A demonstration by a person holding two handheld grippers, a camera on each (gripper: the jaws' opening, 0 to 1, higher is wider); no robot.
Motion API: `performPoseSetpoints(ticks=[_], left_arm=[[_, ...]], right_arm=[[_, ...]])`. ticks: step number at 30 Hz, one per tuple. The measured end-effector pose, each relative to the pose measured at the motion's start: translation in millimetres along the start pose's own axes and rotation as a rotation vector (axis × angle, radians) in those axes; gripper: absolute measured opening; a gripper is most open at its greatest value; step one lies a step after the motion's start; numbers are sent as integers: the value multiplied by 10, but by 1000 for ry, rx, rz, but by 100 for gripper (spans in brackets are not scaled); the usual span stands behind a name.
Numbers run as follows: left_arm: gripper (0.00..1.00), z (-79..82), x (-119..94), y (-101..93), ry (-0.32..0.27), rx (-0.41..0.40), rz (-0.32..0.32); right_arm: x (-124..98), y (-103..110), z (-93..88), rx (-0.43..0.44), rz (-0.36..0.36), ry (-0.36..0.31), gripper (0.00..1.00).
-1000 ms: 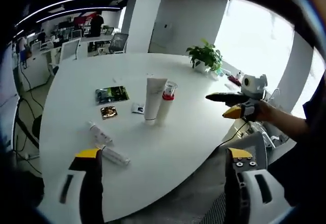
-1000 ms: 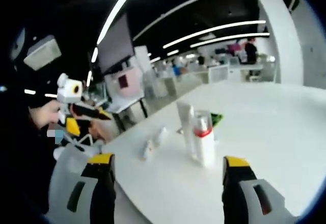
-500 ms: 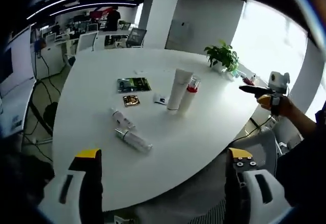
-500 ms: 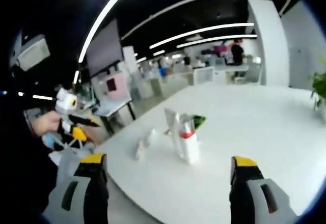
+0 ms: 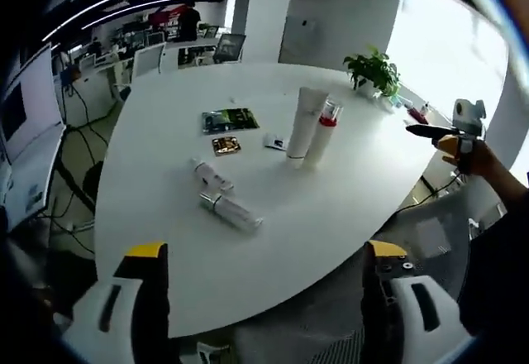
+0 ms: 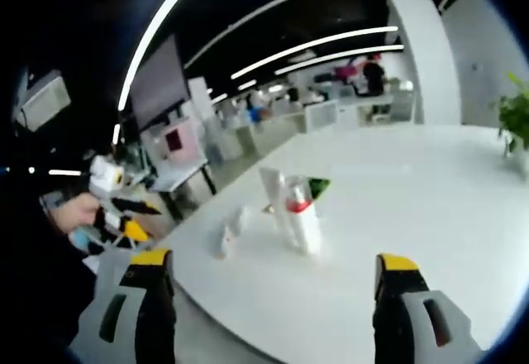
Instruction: Arrange the skincare products in the storage area until every visible bottle or jar stands upright without overlapping.
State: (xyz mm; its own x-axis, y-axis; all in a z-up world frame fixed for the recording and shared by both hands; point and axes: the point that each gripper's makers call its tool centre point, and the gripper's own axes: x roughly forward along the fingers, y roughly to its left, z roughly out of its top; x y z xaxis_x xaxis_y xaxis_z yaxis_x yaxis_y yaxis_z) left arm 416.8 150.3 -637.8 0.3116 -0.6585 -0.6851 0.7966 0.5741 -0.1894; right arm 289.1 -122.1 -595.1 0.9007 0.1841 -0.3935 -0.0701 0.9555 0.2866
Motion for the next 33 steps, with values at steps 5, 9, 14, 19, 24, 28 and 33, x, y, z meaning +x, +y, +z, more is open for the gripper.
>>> performPoseSetpoints(ticks=[5, 9, 14, 19, 24, 28, 33], left_arm=[[88, 16, 65, 6, 2, -23, 0], [86, -18, 144, -3, 28, -32, -9], [83, -25, 283, 28, 40, -58, 11], [78, -125, 515, 123, 104, -59, 35], [77, -107, 653, 113, 111, -82, 32], [74, -86, 723, 88, 114, -103, 24], [72, -92, 800, 130, 128, -117, 38]], right_arm=[[-57, -36, -13, 13, -8, 1, 98], [-115, -47, -71, 36, -18, -1, 97], [-192, -36, -198, 52, -20, 23, 96], [-280, -69, -217, 59, -31, 22, 96], [-385, -107, -175, 57, -47, 12, 96], [-439, -137, -187, 62, -60, 8, 96], [-475, -178, -255, 72, -66, 22, 95]])
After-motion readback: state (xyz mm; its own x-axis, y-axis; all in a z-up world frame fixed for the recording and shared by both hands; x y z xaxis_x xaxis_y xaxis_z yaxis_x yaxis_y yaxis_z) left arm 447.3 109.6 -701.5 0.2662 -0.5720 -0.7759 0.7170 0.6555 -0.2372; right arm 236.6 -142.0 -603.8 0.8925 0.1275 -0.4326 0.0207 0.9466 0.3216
